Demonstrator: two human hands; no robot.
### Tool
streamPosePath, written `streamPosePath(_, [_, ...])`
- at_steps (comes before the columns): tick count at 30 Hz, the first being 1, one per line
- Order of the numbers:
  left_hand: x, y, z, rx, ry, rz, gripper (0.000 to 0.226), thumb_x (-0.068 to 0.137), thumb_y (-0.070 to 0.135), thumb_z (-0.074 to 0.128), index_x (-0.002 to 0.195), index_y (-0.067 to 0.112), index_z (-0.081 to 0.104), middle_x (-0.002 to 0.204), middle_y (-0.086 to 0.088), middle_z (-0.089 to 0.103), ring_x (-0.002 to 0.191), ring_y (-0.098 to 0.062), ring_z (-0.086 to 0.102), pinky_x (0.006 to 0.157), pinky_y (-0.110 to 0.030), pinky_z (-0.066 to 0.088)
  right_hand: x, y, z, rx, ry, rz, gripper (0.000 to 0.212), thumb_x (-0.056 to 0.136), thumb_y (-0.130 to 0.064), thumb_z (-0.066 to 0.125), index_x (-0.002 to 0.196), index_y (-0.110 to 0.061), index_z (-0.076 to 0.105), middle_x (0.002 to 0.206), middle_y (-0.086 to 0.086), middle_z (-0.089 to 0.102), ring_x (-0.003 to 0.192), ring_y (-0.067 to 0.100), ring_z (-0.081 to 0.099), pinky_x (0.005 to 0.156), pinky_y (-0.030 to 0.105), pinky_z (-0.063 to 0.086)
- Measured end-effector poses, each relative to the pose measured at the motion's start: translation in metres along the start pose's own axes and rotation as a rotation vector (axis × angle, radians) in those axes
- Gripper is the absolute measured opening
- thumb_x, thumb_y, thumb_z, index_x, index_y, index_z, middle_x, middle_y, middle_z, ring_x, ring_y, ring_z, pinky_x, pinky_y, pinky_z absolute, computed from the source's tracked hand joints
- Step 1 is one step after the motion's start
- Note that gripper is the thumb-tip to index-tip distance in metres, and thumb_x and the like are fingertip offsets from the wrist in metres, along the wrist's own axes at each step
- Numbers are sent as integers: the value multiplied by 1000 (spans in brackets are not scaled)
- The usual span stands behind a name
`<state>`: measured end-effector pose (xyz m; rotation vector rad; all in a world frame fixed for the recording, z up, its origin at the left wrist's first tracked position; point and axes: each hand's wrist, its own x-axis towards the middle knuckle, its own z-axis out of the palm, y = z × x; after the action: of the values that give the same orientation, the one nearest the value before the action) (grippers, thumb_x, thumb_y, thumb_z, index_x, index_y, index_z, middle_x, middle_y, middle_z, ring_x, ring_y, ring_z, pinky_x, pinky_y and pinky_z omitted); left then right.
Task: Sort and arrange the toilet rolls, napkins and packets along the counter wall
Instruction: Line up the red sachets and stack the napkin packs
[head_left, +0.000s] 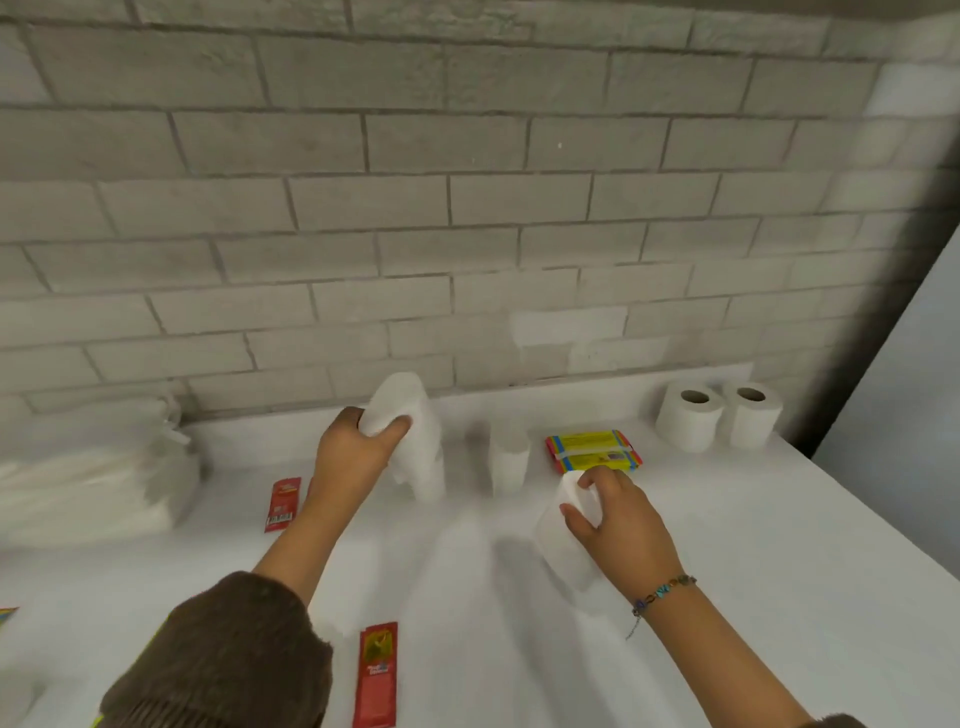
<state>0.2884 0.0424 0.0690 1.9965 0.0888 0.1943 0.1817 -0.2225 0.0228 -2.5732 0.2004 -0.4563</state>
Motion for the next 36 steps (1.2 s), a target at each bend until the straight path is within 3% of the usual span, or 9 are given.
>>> streamPosePath(4, [49, -1, 20, 20, 12, -88, 58, 75, 46, 67, 114, 5, 53, 112, -10, 59, 100, -31, 59, 85, -46, 55, 30, 8, 7, 4, -18, -22, 32, 84, -37, 61, 108, -19, 52, 110, -3, 55, 99, 17, 52, 70, 23, 37])
streamPosePath(10, [78, -17, 56, 32, 15, -173, 59, 75, 47, 66, 115, 6, 51, 109, -9, 60, 92, -30, 62, 79, -42, 55, 57, 20, 17, 2, -56, -32, 33, 85, -39, 60, 110, -20, 51, 112, -5, 54, 100, 14, 51, 72, 23, 40])
streamPosePath(14, [81, -29, 77, 104, 51, -211, 56, 78, 41, 66, 116, 4, 47, 100, -4, 54, 85, -24, 52, 71, -33, 42, 77, 30, 23, 16, -75, -53, 33, 84, -39, 60, 111, -20, 52, 113, -4, 55, 102, 15, 52, 76, 23, 43])
streamPosePath(17, [77, -31, 87, 82, 100, -233, 56, 78, 42, 66, 115, 8, 43, 99, -4, 54, 82, -23, 52, 69, -32, 41, 90, 37, 29, 23, -99, -75, 34, 84, -39, 61, 111, -20, 53, 112, -3, 55, 101, 16, 53, 72, 22, 41])
streamPosePath(25, [64, -34, 90, 163, 174, -201, 84, 67, 57, 71, 133, 21, 33, 119, -4, 58, 100, -25, 61, 76, -33, 50, 145, 15, 32, 66, -60, -174, 35, 83, -28, 65, 107, -5, 54, 104, 13, 58, 89, 33, 59, 69, 32, 45])
streamPosePath(30, [58, -31, 89, 236, 223, -178, 84, 66, 58, 72, 133, 23, 34, 122, -4, 58, 102, -24, 61, 77, -31, 51, 195, -19, 46, 32, -14, -203, 36, 83, -26, 63, 108, -3, 51, 106, 19, 54, 90, 39, 57, 65, 35, 43])
streamPosePath(36, [57, -31, 82, 251, 248, -155, 81, 67, 59, 70, 132, 25, 36, 128, -3, 54, 108, -24, 58, 85, -35, 52, 211, -29, 85, -145, -140, -223, 52, 84, -39, 60, 120, -5, 45, 113, 17, 51, 95, 38, 54, 69, 39, 48])
